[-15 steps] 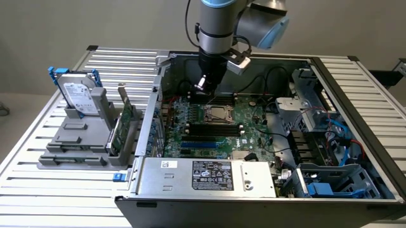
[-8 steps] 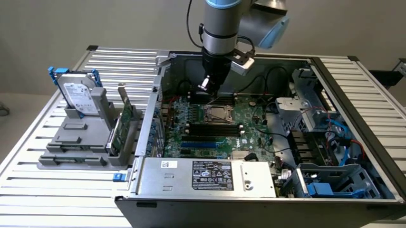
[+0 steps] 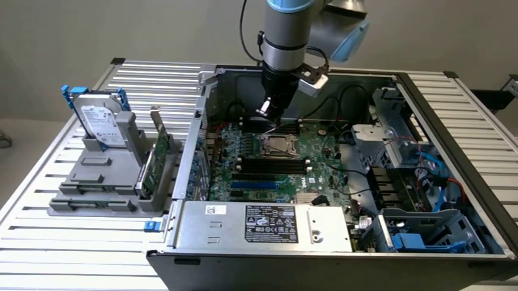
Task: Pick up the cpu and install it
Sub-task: 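Install the second cpu locking lever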
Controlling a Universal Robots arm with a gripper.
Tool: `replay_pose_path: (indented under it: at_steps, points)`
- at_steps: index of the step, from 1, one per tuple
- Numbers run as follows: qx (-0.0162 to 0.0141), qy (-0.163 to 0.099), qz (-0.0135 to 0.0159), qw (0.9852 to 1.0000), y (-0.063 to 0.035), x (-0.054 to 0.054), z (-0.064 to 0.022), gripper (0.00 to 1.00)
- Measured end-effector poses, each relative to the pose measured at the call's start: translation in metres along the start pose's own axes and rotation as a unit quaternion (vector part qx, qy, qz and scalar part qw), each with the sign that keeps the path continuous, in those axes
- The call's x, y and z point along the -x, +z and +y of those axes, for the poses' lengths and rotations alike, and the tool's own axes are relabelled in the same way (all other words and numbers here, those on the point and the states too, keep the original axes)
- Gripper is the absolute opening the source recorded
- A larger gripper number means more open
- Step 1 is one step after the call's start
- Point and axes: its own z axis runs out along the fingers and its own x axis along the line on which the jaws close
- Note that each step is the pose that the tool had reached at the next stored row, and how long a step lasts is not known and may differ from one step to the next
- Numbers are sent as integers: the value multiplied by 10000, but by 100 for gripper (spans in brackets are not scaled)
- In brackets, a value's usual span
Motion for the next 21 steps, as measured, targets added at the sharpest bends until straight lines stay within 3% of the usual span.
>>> replay_pose_path:
  at_steps: [12,21]
  points:
    - [8,0,0,10000,97,-9,31,11]
    - [45,-1,-51,10000,135,-24,55,11]
